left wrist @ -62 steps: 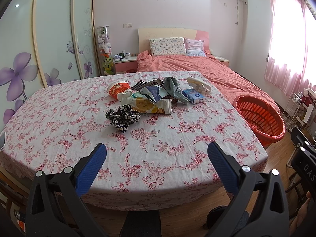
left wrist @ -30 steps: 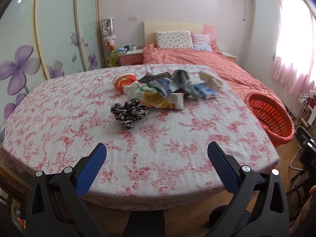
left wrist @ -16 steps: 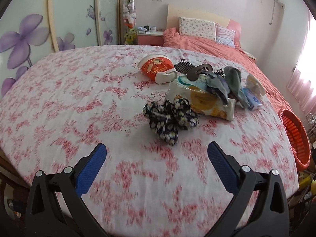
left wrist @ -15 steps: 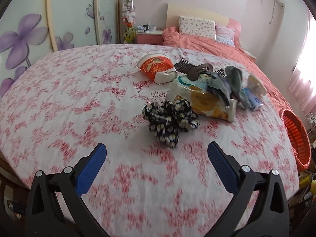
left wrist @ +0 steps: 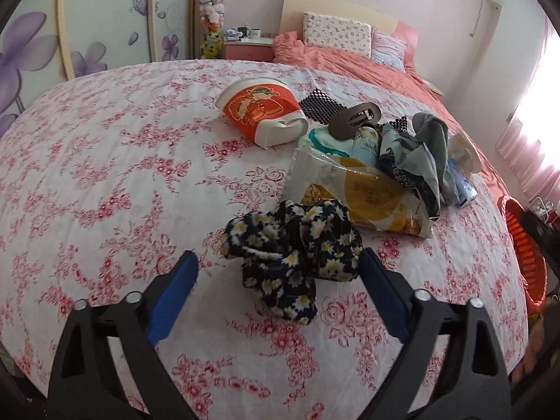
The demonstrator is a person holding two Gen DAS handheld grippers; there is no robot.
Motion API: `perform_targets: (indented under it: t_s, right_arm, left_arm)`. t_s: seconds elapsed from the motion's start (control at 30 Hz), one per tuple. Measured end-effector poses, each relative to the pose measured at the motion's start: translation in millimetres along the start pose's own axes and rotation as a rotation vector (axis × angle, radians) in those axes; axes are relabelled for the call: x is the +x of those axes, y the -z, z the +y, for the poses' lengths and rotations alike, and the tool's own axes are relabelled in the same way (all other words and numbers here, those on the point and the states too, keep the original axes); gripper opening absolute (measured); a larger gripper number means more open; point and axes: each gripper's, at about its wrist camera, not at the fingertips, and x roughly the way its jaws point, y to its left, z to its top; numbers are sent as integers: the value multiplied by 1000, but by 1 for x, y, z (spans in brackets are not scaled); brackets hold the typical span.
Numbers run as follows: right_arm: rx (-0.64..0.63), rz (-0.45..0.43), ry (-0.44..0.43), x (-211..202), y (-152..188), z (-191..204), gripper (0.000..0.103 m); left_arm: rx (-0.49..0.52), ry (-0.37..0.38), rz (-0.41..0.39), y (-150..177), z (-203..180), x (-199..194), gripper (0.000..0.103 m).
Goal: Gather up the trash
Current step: 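Grasp the black floral scrunchie with left tool while right tool grasps the blue tissue pack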
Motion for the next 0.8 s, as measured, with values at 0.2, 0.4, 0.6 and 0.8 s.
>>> perform_targets:
  t_s: [0.2,0.4,0.6,0.8]
  right_arm:
    - [13,103,-72,58,-19,13,91]
    - [15,183,-106,98,-27,25,86]
    - [-55,208,-72,116,-28,38,71]
    - [-71,202,-59,121,-31,45,66]
  left_arm:
    - [12,18,7,-3,-1,7,81]
    - [24,23,6,-8,0,11,73]
    - [25,47,21,-11,-2,19,60]
    - [44,26,3,-21,2,21,37]
